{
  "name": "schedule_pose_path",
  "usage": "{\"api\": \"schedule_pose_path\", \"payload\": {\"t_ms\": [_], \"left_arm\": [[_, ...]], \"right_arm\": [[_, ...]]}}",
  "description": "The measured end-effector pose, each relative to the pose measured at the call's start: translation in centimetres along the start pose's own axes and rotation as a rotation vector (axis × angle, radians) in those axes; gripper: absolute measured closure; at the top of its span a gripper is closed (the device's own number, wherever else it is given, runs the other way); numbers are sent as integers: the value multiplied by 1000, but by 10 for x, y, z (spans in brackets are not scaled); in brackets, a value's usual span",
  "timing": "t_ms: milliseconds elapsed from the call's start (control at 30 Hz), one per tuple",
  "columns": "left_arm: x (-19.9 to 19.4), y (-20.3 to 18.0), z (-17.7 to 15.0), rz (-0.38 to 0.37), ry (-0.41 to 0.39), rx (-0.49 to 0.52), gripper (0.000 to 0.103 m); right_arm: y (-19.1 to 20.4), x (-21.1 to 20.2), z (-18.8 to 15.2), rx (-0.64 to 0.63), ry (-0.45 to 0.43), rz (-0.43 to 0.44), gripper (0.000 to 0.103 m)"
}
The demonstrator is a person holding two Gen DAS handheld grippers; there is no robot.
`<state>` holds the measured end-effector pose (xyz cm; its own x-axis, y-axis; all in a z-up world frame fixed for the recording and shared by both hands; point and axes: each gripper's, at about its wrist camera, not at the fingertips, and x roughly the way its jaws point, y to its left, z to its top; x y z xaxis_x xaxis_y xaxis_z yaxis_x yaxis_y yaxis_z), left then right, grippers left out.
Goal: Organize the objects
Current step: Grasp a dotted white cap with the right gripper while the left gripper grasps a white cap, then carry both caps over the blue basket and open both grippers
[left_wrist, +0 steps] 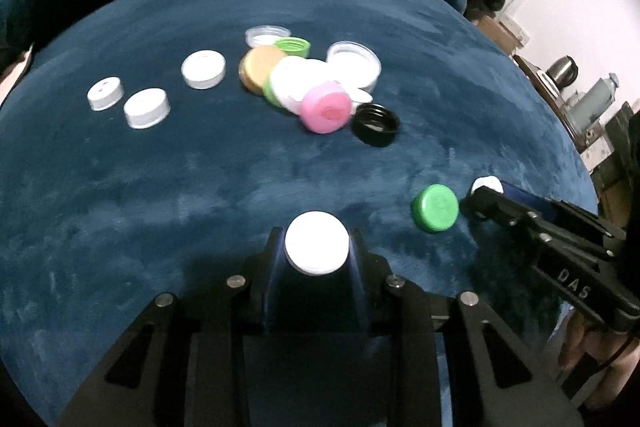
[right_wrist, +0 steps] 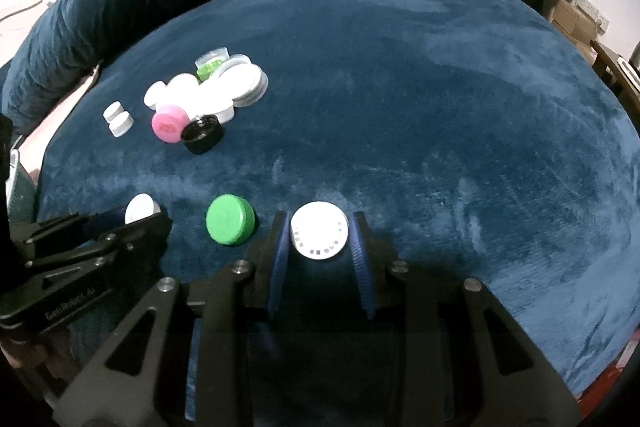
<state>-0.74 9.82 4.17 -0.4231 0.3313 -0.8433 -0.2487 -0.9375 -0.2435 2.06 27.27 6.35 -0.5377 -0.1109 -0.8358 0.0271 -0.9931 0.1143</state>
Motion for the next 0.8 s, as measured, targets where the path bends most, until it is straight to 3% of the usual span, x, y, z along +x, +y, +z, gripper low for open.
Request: {"api": "schedule_pose_path", "payload": {"t_ms": [333, 800], "left_arm": [[-48, 39, -3, 32, -76, -90, 72], [-152, 148, -33, 223, -207, -298, 72]], "right_arm": [[34, -12, 11, -41, -56, 78, 72], [154, -19, 20, -251, -68, 267, 72]]}}
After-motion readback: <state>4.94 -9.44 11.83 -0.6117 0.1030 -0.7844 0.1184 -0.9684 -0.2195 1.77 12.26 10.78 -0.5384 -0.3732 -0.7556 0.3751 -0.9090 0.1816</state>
